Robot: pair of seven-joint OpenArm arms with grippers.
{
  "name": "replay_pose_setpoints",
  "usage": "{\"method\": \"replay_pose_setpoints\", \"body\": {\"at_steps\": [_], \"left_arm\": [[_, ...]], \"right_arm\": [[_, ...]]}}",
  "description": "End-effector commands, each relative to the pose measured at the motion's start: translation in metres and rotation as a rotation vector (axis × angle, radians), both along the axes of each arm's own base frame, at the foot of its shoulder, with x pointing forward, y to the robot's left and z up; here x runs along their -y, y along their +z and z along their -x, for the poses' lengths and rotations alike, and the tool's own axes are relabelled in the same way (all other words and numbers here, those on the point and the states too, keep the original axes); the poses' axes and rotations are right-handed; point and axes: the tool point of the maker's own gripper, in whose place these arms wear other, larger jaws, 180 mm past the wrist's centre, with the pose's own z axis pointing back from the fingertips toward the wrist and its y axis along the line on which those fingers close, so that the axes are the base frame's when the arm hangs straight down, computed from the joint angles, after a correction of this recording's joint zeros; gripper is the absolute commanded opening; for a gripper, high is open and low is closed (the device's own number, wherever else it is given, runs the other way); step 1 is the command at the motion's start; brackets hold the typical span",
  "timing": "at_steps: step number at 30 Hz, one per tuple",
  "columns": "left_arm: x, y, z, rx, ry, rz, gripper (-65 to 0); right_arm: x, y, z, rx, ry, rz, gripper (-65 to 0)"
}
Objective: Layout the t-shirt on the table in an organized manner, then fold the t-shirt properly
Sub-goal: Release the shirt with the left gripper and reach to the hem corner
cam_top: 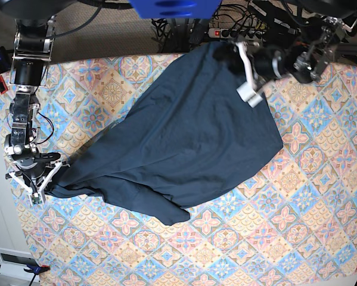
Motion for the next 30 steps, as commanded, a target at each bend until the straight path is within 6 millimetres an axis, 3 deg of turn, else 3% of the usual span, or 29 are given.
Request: {"method": "replay_pose_setpoints", "body": {"at_steps": [1,5,10,13,15,18,30], "left_arm": [[-0.008,0.011,-0.013,0.041,0.025,0.004,-26.7],[-0.055,0.034,-0.064,0.157,0.221,-0.009,-26.7],[-0.139,0.057,-0.122,0.280,0.576,0.011,-26.7],[-0.181,0.041,-0.143,0.247,0.756,0.041,-26.7],[-0.193,0.027,-0.156,0.213,0.828,0.068,-26.7],[-0.195,0.007,-0.172,0.158,0.900,0.116,-26.7],[-0.122,-0.053,-0.208,-0.031,0.890,0.202,-26.7]], "right_arm": [[0.009,0.028,-0.011,0.076,-0.006,0.024,-64.1],[0.008,0.028,-0.011,0.075,-0.003,0.025,-64.1],[0.007,0.027,-0.011,0.075,-0.001,0.024,-64.1],[0.007,0.027,-0.011,0.075,-0.001,0.024,-64.1],[0.007,0.027,-0.011,0.075,-0.001,0.024,-64.1],[0.006,0.026,-0.011,0.075,0.000,0.021,-64.1],[0.005,0.026,-0.011,0.075,0.000,0.019,-64.2]]}}
